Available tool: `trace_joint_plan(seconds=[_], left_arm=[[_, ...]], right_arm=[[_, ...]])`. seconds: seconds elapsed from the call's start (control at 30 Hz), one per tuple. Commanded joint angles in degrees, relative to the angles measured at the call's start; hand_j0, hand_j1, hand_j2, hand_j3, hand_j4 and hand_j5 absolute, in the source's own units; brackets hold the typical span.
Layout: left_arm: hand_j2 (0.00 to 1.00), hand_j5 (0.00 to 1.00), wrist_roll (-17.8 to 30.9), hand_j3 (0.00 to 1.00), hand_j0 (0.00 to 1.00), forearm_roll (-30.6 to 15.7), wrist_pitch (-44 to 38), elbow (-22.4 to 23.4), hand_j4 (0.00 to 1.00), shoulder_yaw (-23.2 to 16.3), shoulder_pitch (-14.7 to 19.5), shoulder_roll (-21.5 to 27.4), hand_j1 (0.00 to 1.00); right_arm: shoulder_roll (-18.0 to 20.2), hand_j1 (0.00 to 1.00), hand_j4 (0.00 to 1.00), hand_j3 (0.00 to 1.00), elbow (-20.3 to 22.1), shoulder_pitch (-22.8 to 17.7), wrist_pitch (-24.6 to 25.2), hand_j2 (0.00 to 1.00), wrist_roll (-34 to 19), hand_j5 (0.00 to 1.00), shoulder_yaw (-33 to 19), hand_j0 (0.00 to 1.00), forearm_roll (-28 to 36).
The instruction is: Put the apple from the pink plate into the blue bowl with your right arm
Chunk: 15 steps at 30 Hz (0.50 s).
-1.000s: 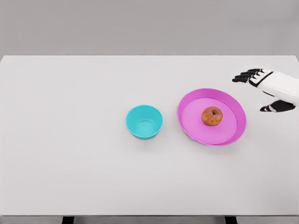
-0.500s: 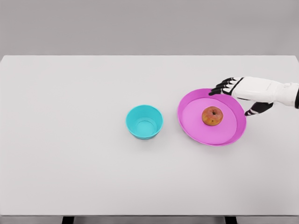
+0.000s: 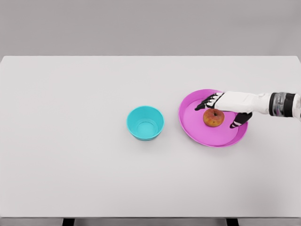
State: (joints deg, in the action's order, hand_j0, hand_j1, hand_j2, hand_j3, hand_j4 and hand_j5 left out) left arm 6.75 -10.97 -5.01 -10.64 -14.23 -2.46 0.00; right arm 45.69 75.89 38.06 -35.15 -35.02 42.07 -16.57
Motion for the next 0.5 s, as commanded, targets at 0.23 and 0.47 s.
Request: trace_joint_plan(seconds=[0.23,0.47], left_arm=[[1.00,1.00,0.0,1.00,1.00,0.0,0.0,0.0,1.00,0.0,0.0,0.0,1.00],[1.00,1.00,0.0,1.00,1.00,0.0,0.0,0.0,1.00,0.0,0.0,0.0,1.00]], right_arm=[[-1.1,0.55,0.55,0.55,-1.5,0.4,0.1,0.55,0.0,0.55,1.6,0.55,-0.4],[-1.1,0.46,0.46,0.46,-1.5,0.4,0.1,0.46,0.0,0.46,1.7,0.46,-0.2]])
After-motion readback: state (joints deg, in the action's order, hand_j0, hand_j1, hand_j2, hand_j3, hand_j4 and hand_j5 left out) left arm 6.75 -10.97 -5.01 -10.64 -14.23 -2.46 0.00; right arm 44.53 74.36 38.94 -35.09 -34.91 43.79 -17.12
